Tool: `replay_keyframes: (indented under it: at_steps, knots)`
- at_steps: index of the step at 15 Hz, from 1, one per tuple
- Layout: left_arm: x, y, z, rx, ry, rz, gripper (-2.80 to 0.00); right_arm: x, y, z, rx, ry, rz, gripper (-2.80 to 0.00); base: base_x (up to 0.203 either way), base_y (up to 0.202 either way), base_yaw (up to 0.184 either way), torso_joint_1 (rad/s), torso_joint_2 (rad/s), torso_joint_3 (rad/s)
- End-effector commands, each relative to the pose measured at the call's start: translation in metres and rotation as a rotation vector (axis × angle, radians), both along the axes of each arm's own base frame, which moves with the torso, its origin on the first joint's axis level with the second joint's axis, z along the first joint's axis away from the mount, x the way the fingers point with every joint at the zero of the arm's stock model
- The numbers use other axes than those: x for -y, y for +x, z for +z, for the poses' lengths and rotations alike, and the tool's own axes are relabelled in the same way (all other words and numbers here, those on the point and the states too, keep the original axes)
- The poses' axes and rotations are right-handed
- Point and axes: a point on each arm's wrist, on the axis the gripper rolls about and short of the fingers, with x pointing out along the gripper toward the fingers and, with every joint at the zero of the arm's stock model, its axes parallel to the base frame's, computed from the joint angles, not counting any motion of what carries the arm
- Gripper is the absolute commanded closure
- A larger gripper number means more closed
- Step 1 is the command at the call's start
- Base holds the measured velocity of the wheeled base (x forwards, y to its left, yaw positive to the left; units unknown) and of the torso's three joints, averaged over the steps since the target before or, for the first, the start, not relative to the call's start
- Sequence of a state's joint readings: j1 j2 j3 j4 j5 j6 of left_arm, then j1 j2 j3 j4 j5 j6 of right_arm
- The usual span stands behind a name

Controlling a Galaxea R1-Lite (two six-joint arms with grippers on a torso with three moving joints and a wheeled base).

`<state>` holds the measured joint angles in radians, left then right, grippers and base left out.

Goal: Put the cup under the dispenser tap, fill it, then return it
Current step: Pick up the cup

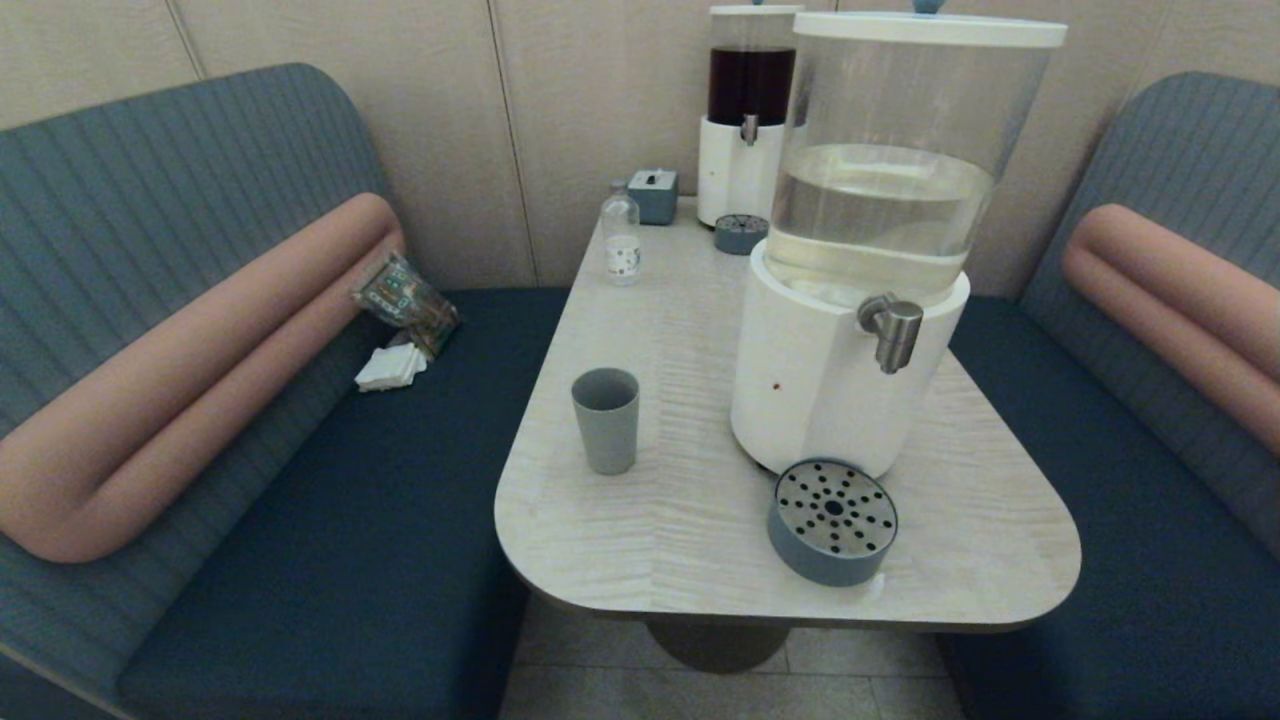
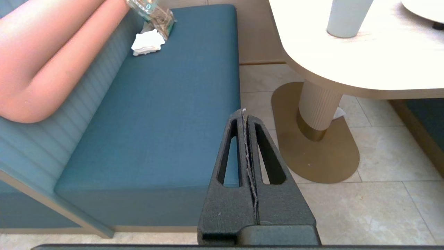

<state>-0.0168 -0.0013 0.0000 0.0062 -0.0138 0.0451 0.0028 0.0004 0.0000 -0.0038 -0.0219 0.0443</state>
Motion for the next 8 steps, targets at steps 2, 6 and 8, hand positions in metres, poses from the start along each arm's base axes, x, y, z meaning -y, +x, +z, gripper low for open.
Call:
replay_keyframes:
  at_steps: [2,6,8]
  knots:
    - [0.0000,-0.0001,0.0004,0.002,-0.001,0.000,0.00,0.0000,0.0001,-0.0002,0.001,0.002,0.001,0.00,0.000,0.000,0.000,0.000,0.00,0.000]
    - [-0.0002,-0.0001,0.0005,0.002,-0.049,0.010,0.00,0.0000,0.0001,-0.0002,0.001,0.003,-0.001,0.00,0.000,0.000,0.000,0.000,0.00,0.000]
    - [-0.0002,0.0000,0.0003,0.002,-0.051,0.011,0.00,0.0000,0.0001,-0.0001,0.001,0.003,0.001,0.00,0.000,0.000,0.000,0.000,0.00,0.000]
